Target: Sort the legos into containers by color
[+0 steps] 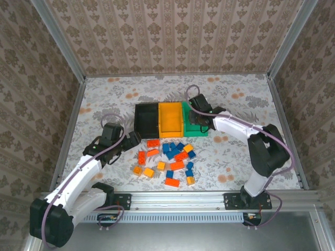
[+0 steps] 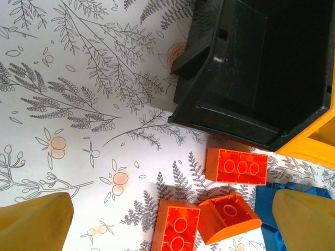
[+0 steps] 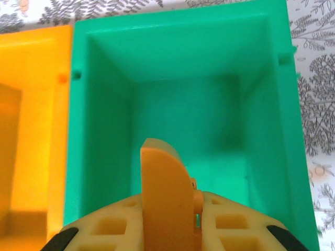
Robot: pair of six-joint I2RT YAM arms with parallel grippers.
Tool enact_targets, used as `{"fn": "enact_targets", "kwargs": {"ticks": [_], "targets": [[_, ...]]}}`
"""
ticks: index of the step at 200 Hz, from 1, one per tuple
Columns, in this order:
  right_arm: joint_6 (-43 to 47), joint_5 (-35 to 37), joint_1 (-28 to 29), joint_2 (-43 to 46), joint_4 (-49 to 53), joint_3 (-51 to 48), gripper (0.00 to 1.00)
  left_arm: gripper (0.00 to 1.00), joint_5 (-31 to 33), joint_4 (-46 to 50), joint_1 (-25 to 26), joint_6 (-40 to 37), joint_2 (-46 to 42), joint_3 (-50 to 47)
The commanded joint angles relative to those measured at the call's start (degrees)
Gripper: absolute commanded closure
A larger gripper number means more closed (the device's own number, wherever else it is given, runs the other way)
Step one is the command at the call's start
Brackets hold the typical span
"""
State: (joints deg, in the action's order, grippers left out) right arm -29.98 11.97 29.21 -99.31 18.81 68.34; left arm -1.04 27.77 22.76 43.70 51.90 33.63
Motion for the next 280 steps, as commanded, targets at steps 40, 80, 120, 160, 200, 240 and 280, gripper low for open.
{"fn": "enact_targets", "kwargs": {"ticks": [40,80,120,160,200,240,280], "targets": [[-0.63,1.62,-1.26,-2.56,3.16,5.63,0.49,0.00,-1.25,1.06,-0.09,-1.35,-2.19,-0.32],[-0.63,-2.23,-0.27,4.39,4.18,0.41,0.36,0.00,-1.51,0.83,-0.10,-1.44,-2.60,0.31],[2.24,-9.61,5.77,15.85,6.42,-12.07,0.31,0.00,-1.21,0.77,-0.31,-1.84,-3.36,0.56],[1.83,-9.05,16.27,23.72,13.41,-21.70,0.28,0.00,-1.07,-0.02,-0.77,-1.69,-3.05,-0.94],[-3.71,-8.67,23.01,24.48,9.45,-26.72,0.26,0.00,-2.36,-2.18,-1.19,-0.81,-2.60,-2.95],[-4.74,-7.91,23.56,21.35,6.47,-26.07,0.23,0.00,-2.92,-1.95,-1.37,-1.19,-2.26,-3.17],[-4.95,-7.72,23.54,16.94,6.17,-25.53,0.23,0.00,-2.87,-1.89,-1.60,-1.12,-2.53,-3.73]]}}
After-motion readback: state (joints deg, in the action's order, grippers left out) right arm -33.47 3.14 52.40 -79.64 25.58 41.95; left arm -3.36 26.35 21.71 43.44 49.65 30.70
